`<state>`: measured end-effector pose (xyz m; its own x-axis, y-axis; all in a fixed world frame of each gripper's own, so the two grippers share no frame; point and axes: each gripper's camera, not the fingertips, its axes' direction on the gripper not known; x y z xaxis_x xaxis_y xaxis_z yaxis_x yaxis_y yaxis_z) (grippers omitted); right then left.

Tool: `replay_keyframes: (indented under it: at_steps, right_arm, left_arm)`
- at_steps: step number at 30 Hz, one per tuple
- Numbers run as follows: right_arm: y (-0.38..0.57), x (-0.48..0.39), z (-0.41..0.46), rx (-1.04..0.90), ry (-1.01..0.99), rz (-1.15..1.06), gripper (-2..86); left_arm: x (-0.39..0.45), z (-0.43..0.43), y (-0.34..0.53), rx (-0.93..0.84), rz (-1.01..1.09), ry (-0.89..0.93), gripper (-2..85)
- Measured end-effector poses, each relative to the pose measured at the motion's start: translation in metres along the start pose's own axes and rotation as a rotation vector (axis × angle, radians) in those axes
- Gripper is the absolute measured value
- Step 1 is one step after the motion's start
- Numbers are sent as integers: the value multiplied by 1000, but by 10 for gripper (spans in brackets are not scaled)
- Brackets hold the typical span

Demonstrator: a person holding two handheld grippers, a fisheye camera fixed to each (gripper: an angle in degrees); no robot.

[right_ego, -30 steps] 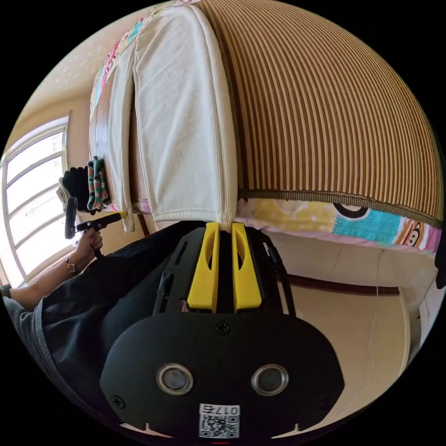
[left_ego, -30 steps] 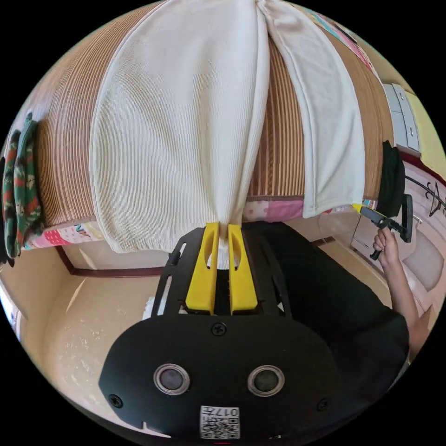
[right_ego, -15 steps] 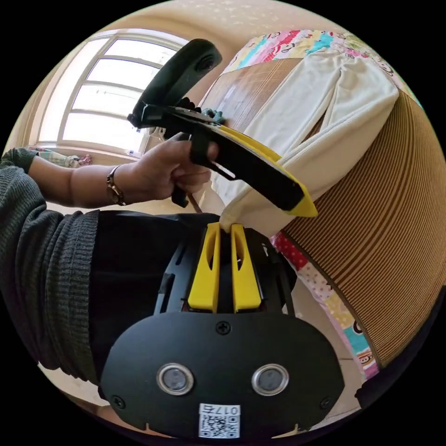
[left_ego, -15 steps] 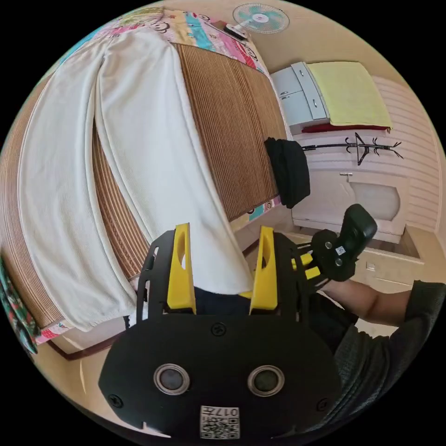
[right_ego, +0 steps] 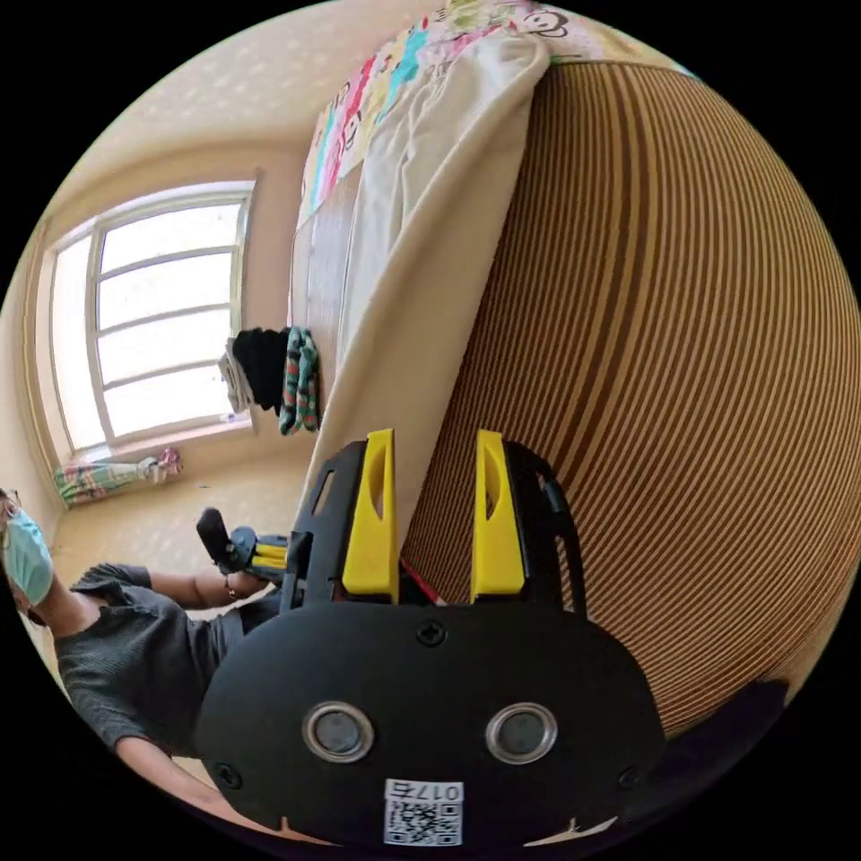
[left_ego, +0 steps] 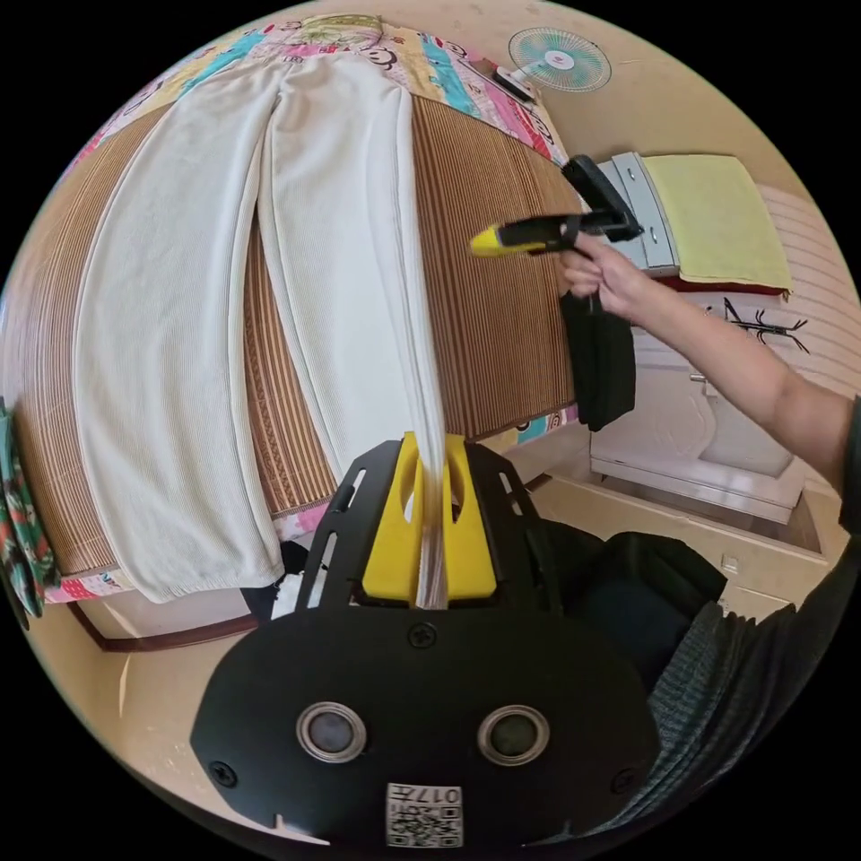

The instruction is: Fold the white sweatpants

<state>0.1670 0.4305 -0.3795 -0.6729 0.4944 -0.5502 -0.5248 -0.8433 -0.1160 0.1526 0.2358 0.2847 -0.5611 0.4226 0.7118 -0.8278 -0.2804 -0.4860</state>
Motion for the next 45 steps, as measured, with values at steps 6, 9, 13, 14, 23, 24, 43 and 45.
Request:
replay_keyframes:
  at_steps: [6, 9, 13, 14, 23, 24, 43, 45]
  right_arm:
    - [-168, 66, -35, 422, -243, 153, 155]
    - [-218, 74, -18, 481, -218, 221, 135]
    - [-239, 54, -9, 599, -182, 235, 67]
    - [-242, 27, -11, 637, -111, 188, 51]
    - [-340, -272, 135, 431, 326, -222, 28]
    - [-350, -284, 158, 425, 259, -235, 29]
    - [154, -181, 493, -164, 204, 76, 90]
    - [188, -204, 506, -121, 236, 114, 51]
  left_arm:
    - [-11, 8, 13, 33, -60, 39, 10]
    - [-24, 13, 14, 42, -109, 119, 10]
    - [-47, 15, 17, 74, -166, 252, 9]
    - [-52, 14, 19, 81, -175, 277, 8]
    - [-174, -67, 98, 301, -329, 637, 8]
    - [-194, -81, 107, 314, -351, 561, 9]
    - [-252, -105, 56, -36, -162, 22, 23]
    - [-248, -111, 49, -77, -115, 17, 24]
